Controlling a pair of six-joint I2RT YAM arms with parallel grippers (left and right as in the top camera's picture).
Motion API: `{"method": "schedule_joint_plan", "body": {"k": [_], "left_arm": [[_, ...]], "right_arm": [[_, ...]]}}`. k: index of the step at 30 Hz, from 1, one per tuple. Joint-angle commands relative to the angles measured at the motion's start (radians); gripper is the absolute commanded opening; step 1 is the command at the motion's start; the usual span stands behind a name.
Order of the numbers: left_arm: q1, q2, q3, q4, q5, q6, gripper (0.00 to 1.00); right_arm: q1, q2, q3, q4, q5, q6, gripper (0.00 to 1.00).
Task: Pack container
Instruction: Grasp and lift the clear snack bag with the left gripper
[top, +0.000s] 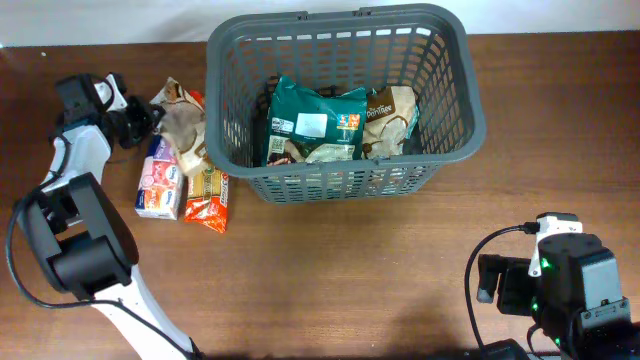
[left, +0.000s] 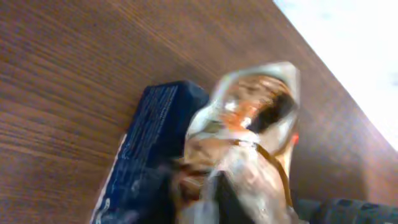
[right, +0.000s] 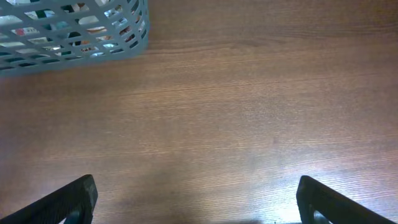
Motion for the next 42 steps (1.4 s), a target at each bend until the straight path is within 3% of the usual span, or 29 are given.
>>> {"method": "schedule_joint_plan", "body": {"k": [1, 11, 21, 28, 32, 38, 42], "left_arm": [[-0.012, 0.031, -0.007, -0.014, 0.016, 0.003, 0.02], [-0.009, -0.024, 0.096, -0.034, 0.076, 0.009, 0.02], [-0.035, -0.341, 0.179, -0.040, 0.016, 0.015, 0.02], [-0.093, -0.576, 0.218, -0.036, 0.018, 0.174, 0.02], [-0.112, -0.652, 0.282, -0.025, 0.122, 0.237, 0.02], [-0.187, -0.637, 0.311, -0.021, 0.250, 0.237, 0.02], [-0.273, -0.589, 0.312, 0.064, 0.314, 0.201, 0.02]], "right_arm": [[-0.002, -0.007, -0.006, 0.003, -0.005, -0.007, 0.99], [-0.002, -0.007, -0.006, 0.003, -0.005, -0.007, 0.99], [-0.002, -0.007, -0.006, 0.003, -0.005, -0.007, 0.99], [-0.002, -0.007, -0.006, 0.003, -0.005, -0.007, 0.99], [-0.002, -0.007, -0.006, 0.003, -0.005, -0.007, 0.99], [-0.002, -0.007, -0.006, 0.003, -0.005, -0.007, 0.99], [-0.002, -0.007, -0.006, 0.003, -0.005, -0.007, 0.99]]}}
